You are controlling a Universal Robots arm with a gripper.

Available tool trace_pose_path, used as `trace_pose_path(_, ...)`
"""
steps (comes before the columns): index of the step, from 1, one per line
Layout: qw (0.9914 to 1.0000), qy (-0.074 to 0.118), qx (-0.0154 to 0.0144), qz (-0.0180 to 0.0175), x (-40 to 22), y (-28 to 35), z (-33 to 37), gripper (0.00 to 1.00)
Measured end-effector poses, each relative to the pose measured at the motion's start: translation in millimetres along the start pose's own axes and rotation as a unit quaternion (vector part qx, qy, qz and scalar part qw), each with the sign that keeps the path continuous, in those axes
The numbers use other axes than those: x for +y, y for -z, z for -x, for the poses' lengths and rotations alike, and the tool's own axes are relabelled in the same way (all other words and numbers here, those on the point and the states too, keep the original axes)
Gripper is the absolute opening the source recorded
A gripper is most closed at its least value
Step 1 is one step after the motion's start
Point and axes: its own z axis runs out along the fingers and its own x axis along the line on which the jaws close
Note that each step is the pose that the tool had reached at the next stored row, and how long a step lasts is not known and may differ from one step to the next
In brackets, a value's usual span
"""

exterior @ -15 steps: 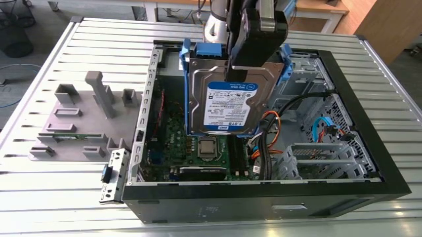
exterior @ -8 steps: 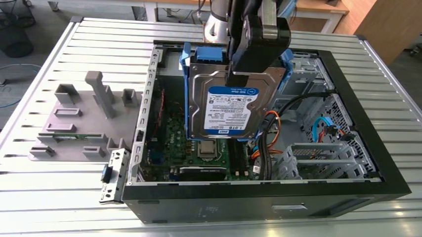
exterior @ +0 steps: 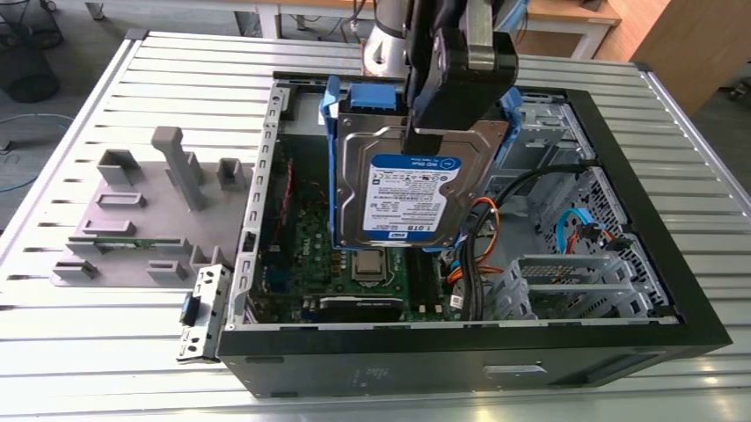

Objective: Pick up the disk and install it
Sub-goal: 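Pick up the disk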

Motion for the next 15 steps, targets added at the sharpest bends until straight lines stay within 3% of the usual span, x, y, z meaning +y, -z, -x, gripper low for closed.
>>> trace_pose_path(6,1.00000,0.000,0.0000,0.0000,-5.6,0.0,0.2,0.35)
trace_pose_path(15,1.00000,0.000,0.0000,0.0000,-25.5,0.1,0.8,0.35)
